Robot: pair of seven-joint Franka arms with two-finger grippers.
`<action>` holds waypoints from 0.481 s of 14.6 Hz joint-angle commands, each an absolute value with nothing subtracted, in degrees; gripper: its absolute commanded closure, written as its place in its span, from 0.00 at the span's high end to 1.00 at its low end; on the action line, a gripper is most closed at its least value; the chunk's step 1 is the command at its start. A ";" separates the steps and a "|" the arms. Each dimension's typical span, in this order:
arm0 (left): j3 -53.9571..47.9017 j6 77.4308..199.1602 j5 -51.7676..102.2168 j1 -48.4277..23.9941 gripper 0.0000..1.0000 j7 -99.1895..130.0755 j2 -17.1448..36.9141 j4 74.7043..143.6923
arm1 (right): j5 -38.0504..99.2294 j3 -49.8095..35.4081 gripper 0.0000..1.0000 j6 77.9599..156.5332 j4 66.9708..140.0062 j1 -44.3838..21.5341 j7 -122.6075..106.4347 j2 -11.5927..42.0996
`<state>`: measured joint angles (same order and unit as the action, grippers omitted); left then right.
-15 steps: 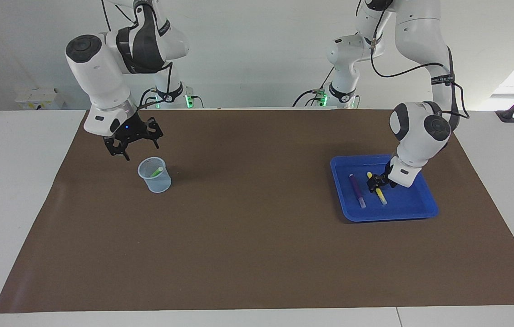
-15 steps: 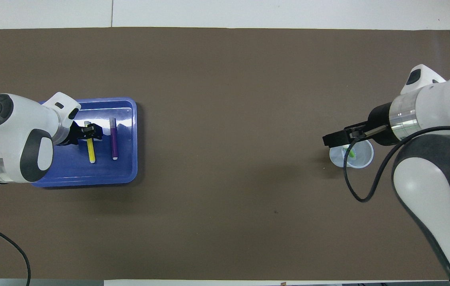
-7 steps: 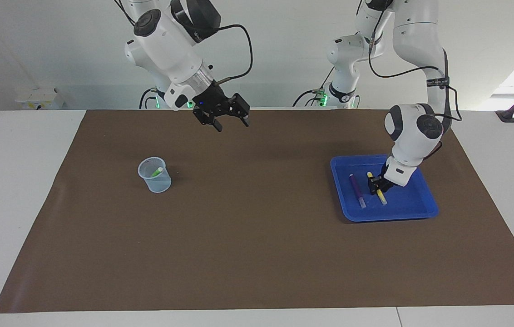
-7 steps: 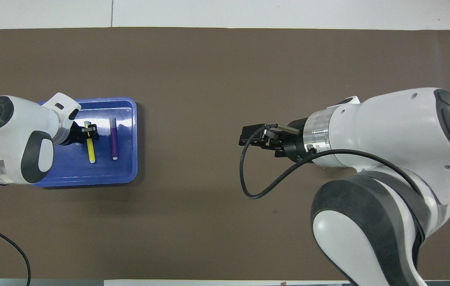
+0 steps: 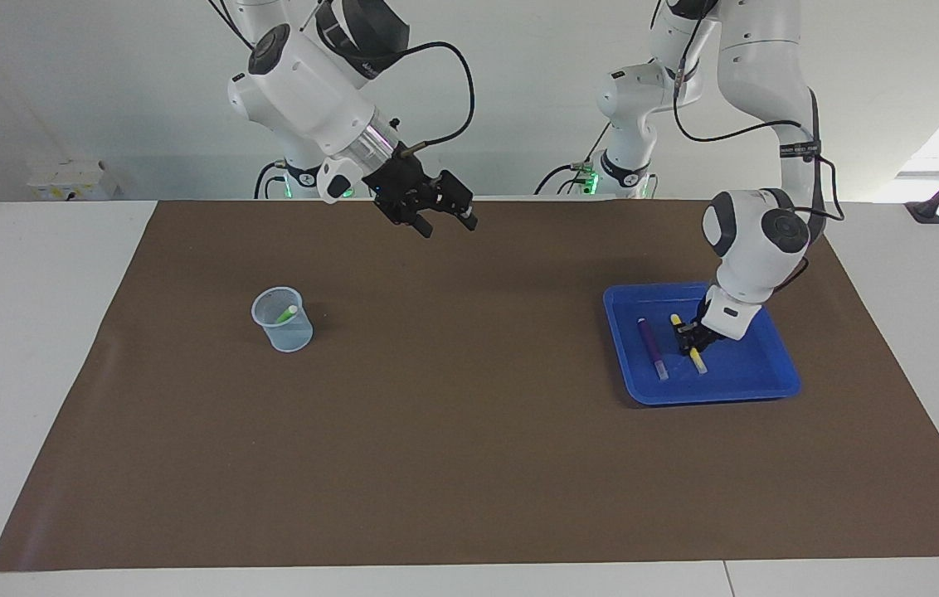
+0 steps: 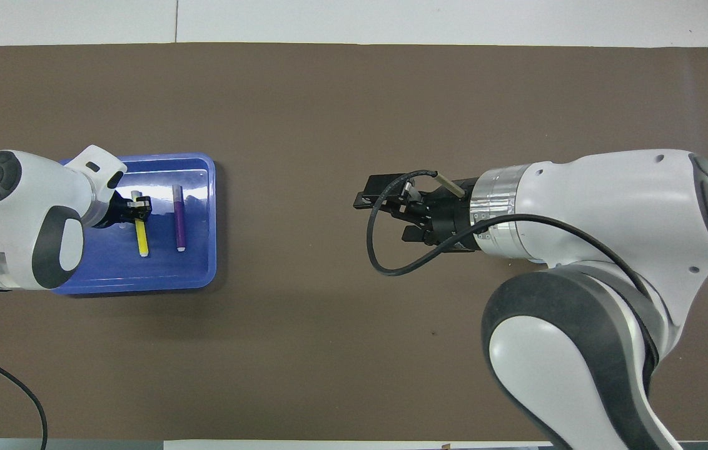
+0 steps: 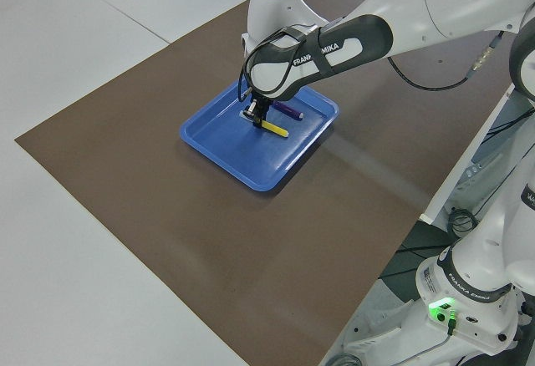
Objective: Transfer and insert pens with both arms
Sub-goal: 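Grasp the yellow pen with the left gripper while the right gripper returns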
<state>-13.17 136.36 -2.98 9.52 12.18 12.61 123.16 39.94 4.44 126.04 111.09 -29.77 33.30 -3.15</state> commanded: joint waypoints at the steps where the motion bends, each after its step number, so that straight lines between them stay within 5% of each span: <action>1: -13.27 137.11 -4.04 9.84 0.00 11.69 13.62 123.14 | 42.01 4.31 1.00 130.51 112.41 -32.33 37.60 -2.99; 7: -13.54 122.90 1.11 10.81 0.00 12.13 14.24 113.40 | 42.10 4.31 1.00 130.69 112.41 -33.22 37.97 -2.81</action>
